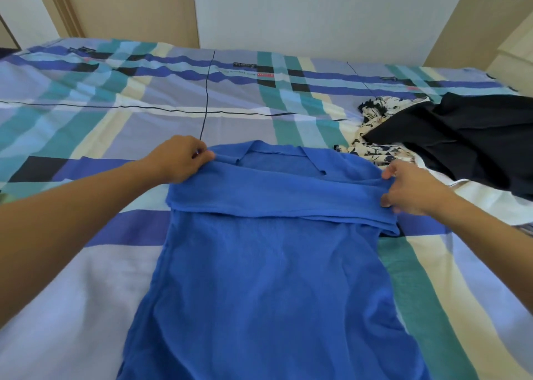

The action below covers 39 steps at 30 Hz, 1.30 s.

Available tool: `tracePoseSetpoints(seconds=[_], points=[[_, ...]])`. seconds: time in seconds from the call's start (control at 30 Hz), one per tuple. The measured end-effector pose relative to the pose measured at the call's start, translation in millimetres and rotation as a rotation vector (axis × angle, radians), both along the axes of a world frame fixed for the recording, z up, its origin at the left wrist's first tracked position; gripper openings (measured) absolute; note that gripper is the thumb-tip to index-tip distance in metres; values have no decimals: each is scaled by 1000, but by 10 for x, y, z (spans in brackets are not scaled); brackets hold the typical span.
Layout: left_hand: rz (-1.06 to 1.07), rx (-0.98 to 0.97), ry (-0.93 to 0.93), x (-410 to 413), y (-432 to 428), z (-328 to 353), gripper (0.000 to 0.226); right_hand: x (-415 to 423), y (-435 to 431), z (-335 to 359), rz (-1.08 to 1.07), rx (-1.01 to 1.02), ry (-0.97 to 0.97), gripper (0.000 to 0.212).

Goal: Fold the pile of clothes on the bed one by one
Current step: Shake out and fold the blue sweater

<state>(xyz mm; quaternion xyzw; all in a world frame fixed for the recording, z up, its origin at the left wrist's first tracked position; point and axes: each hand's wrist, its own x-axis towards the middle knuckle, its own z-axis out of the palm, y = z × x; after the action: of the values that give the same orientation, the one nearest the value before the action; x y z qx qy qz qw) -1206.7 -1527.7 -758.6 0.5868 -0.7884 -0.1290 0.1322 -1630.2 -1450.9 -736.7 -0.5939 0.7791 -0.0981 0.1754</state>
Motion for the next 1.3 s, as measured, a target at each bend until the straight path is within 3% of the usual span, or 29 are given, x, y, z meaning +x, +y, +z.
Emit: tracePoseSetpoints(seconds=[0.03, 0.07, 0.13, 0.2, 0.27, 0.33, 0.4, 0.53, 0.67, 0.77, 0.87, 1.0, 1.13, 1.23, 1.3], points=[[4, 2, -90, -49, -26, -23, 34, 22, -35, 9, 62, -71, 129, 47], [10, 12, -153, -103, -41, -39, 43, 54, -67, 29, 124, -147, 168, 56], [22, 100, -184, -193, -81, -43, 90, 143, -141, 45, 233, -196, 144, 81], [34, 219, -182, -275, -110, -42, 119, 214, -220, 32, 295, -54, 166, 108], [62, 267, -181, -317, -156, -34, 113, 250, -278, -30, 310, 85, 199, 124], [45, 304, -154, -324, -195, -5, 74, 277, -337, -61, 285, 144, 149, 130], [-21, 346, -93, -301, -201, 36, 50, 328, -397, -30, 247, 168, 58, 121], [-63, 359, 15, -154, -179, 244, 36, 456, -531, 75, 274, 266, 87, 61], [-1, 289, -30, 110, -344, 505, 42, 683, -809, 344, 261, 262, 24, 48], [204, 55, -132, 194, -590, 606, 46, 905, -1119, 519, 202, -24, 164, 56], [366, -27, -411, 156, -596, 572, 86, 1119, -1136, 485, 231, -127, 362, 91], [98, 83, -259, 11, 73, 374, 102, 1181, -586, 295, 436, 17, 53, 93], [-168, 212, -14, -54, 1327, 271, 82, 939, 289, -1, 438, 28, -212, 79], [-330, 217, -203, -82, 1961, 168, 80, 711, 802, -80, 434, 92, -398, 82], [-348, 80, -341, -79, 2036, 41, 66, 630, 1012, -44, 544, 208, -336, 98]])
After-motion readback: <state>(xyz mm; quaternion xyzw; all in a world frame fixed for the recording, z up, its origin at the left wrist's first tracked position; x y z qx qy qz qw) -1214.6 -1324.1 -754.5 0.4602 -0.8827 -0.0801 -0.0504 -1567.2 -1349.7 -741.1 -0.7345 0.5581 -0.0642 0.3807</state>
